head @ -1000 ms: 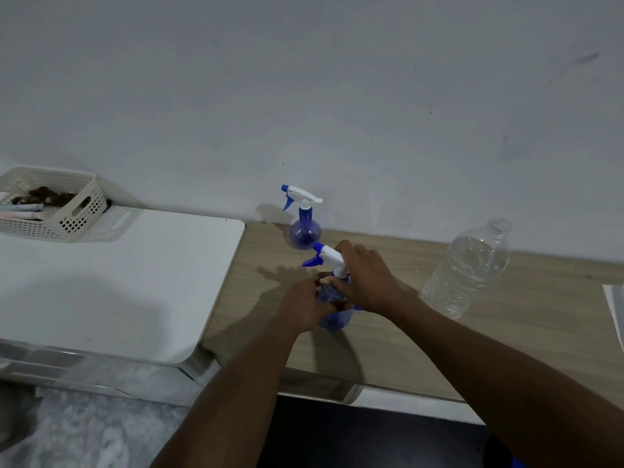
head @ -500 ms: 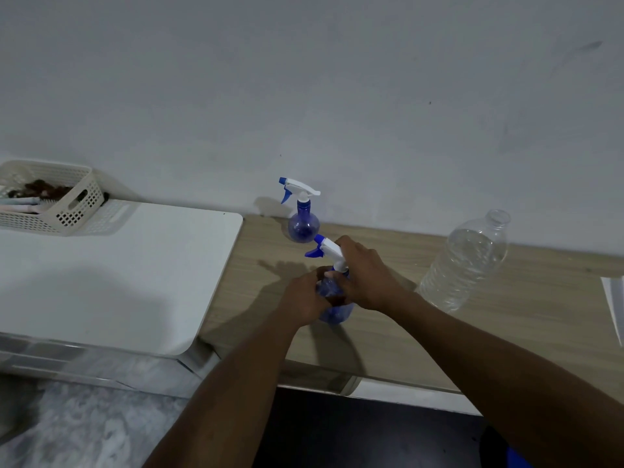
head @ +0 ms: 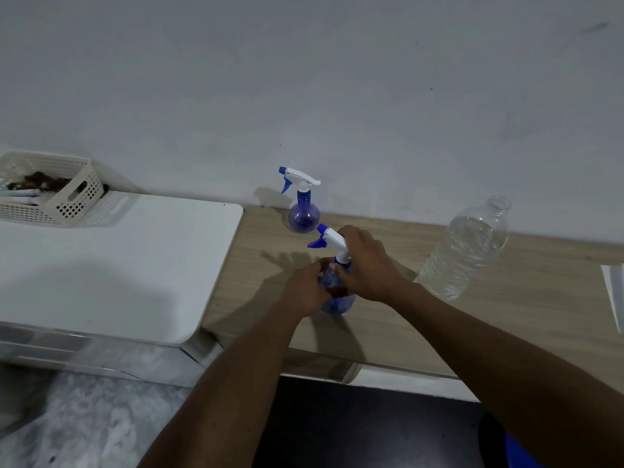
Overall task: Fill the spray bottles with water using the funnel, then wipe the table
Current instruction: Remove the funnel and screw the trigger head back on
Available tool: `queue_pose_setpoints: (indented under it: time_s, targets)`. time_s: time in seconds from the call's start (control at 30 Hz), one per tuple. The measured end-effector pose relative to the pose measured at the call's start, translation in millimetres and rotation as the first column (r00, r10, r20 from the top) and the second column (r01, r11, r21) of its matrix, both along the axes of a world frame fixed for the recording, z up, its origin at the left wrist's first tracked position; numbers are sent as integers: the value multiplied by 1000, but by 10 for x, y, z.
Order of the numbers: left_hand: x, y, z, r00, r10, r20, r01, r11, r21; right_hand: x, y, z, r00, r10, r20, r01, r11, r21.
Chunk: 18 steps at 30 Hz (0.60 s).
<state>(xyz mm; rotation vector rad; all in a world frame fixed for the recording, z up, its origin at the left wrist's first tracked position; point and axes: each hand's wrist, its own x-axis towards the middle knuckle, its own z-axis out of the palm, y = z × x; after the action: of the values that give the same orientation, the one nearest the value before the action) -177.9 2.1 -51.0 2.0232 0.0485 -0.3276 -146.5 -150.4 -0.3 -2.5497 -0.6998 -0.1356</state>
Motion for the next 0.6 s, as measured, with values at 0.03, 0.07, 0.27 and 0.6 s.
queue_pose_setpoints:
  time_s: [0.03, 0.07, 0.27, 0.6]
  targets:
    - [-5, -6, 24, 1000, -17, 1, 17, 1000, 19, -14, -8, 18, 1000, 2, -26, -2, 1000, 19]
    - [1, -11, 16, 1000, -24, 6, 24, 999, 30, -33, -1, 25, 999, -11, -51, 13, 999, 35]
    - [-103, -36, 58, 1000, -6, -16, 5, 998, -61, -178, -66, -7, 981, -109, -160, 150, 950, 272]
    - [-589, -591, 441, 942, -254, -218, 238, 966, -97, -544, -528, 127, 850, 57, -524, 346, 688, 637]
